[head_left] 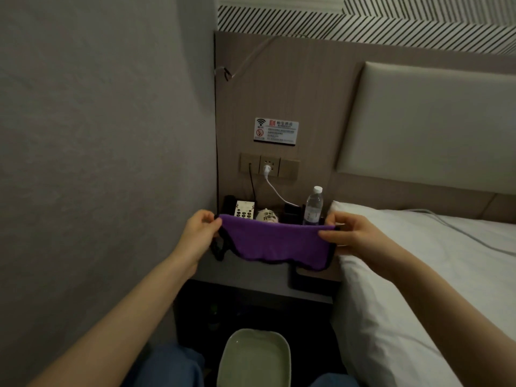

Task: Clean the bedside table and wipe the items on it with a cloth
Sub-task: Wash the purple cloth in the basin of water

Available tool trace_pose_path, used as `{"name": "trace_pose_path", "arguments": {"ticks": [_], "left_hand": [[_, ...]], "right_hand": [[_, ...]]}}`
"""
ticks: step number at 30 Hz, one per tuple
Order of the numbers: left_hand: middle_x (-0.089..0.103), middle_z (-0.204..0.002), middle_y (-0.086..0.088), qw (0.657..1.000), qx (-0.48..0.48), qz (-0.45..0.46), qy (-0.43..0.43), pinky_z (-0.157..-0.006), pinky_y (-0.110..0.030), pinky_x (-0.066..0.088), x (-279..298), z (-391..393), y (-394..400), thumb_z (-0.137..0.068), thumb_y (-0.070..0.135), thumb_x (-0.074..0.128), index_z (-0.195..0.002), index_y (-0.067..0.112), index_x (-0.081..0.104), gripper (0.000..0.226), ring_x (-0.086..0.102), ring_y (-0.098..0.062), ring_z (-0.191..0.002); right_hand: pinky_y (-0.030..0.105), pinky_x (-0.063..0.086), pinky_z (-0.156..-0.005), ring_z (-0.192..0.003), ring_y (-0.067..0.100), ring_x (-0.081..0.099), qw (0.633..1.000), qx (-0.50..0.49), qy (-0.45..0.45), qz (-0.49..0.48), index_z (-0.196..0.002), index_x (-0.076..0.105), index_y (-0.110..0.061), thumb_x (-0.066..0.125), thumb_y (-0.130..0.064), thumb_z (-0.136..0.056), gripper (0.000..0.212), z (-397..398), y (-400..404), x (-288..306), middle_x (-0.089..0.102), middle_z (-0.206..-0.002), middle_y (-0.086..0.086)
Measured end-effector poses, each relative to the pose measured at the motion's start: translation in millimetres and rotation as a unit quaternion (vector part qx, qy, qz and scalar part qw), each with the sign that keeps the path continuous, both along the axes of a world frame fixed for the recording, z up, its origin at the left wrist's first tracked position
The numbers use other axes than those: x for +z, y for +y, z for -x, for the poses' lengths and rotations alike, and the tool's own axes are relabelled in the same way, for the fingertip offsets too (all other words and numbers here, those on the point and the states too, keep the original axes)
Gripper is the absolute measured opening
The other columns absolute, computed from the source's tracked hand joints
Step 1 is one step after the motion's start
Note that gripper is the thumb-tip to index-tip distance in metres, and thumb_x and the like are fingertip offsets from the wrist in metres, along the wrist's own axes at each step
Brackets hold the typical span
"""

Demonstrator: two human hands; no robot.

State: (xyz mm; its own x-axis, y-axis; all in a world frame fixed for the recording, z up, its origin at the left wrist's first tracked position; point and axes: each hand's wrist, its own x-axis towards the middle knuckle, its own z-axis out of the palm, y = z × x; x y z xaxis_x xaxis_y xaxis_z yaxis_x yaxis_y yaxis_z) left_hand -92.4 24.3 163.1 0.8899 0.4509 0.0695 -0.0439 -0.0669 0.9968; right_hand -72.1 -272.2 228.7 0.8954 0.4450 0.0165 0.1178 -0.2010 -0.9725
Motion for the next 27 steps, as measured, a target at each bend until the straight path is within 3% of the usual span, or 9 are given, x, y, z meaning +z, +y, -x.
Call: {"name": "trace_pose_path", "arguments": {"ticks": [4,7,10,13,15,18,21,23,27], "left_hand": [[0.049,-0.069,-0.002,0.993,-0.026,-0.015,-0.114,-0.059,-0.026,0.041,13,0,2,-0.098,0.005,0.047,-0.082,0.024,0.043,0.025,0.048,-0.012,-0.063],[0.048,-0.069,-0.002,0.991,-0.029,-0.010,-0.131,-0.053,-0.026,0.038,17,1,-3,-0.099,0.010,0.047,-0.084,0.026,0.042,0.022,0.047,-0.012,-0.060],[0.047,-0.073,0.000,0.992,0.026,-0.023,-0.124,-0.055,-0.022,0.036,17,1,-11,-0.098,0.012,0.047,-0.083,0.024,0.042,0.021,0.044,-0.009,-0.064],[0.050,-0.082,0.002,0.991,0.082,-0.042,-0.095,-0.063,-0.023,0.041,20,4,-21,-0.098,0.017,0.049,-0.086,0.023,0.043,0.015,0.049,-0.009,-0.073],[0.050,-0.082,0.003,0.991,0.084,-0.040,-0.094,-0.064,-0.022,0.042,26,9,-38,-0.098,0.017,0.049,-0.085,0.023,0.043,0.015,0.049,-0.010,-0.075],[0.057,-0.089,0.000,0.995,-0.048,-0.004,-0.091,-0.060,-0.025,0.048,34,19,-76,-0.098,0.017,0.050,-0.086,0.025,0.047,0.015,0.057,-0.013,-0.080],[0.065,-0.106,-0.001,0.976,-0.215,0.018,-0.026,-0.057,-0.027,0.056,37,26,-99,-0.098,0.016,0.049,-0.098,0.021,0.050,0.005,0.070,-0.018,-0.087],[0.067,-0.107,0.001,0.971,-0.234,0.034,-0.032,-0.059,-0.026,0.057,35,25,-96,-0.098,0.009,0.048,-0.101,0.018,0.053,0.011,0.071,-0.015,-0.086],[0.064,-0.107,0.001,0.991,-0.079,-0.032,-0.103,-0.065,-0.024,0.050,30,15,-64,-0.091,0.009,0.059,-0.103,0.021,0.061,0.018,0.064,-0.010,-0.091]], "right_hand": [[0.025,0.052,-0.063,-0.076,0.016,0.064,0.998,0.037,0.026,-0.054,-0.067,0.054,-0.019,0.068,-0.005,-0.083,0.026,-1,-5,1,0.065,-0.075,0.004],[0.025,0.050,-0.058,-0.068,0.013,0.060,0.980,0.059,0.118,-0.148,-0.065,0.053,-0.022,0.070,-0.017,-0.078,0.022,-7,-5,-1,0.059,-0.075,0.002],[0.031,0.052,-0.059,-0.070,0.015,0.062,0.978,0.024,0.160,-0.135,-0.067,0.052,-0.024,0.074,-0.023,-0.077,0.024,-14,0,-14,0.058,-0.077,0.001],[0.043,0.057,-0.067,-0.086,0.024,0.068,0.972,-0.041,0.197,-0.121,-0.086,0.060,-0.018,0.065,-0.025,-0.088,0.008,-19,10,-25,0.064,-0.096,0.008],[0.040,0.058,-0.062,-0.089,0.028,0.070,0.961,-0.080,0.235,-0.120,-0.111,0.059,-0.011,0.058,-0.027,-0.094,0.024,-23,18,-31,0.067,-0.107,0.012],[0.039,0.058,-0.060,-0.083,0.029,0.074,0.942,-0.061,0.294,-0.148,-0.115,0.060,-0.010,0.059,-0.044,-0.090,0.042,-22,36,-36,0.075,-0.093,0.013],[0.040,0.058,-0.066,-0.094,0.030,0.072,0.948,-0.010,0.282,-0.148,-0.102,0.075,-0.012,0.070,-0.059,-0.075,0.054,-19,49,-37,0.073,-0.104,0.014],[0.038,0.058,-0.067,-0.094,0.028,0.072,0.955,0.005,0.263,-0.134,-0.111,0.071,-0.013,0.073,-0.041,-0.077,0.044,-18,52,-40,0.072,-0.109,0.013],[0.041,0.057,-0.073,-0.097,0.032,0.067,0.951,-0.031,0.262,-0.162,-0.111,0.062,-0.012,0.069,-0.006,-0.070,0.042,-24,46,-42,0.063,-0.118,0.018]]}}
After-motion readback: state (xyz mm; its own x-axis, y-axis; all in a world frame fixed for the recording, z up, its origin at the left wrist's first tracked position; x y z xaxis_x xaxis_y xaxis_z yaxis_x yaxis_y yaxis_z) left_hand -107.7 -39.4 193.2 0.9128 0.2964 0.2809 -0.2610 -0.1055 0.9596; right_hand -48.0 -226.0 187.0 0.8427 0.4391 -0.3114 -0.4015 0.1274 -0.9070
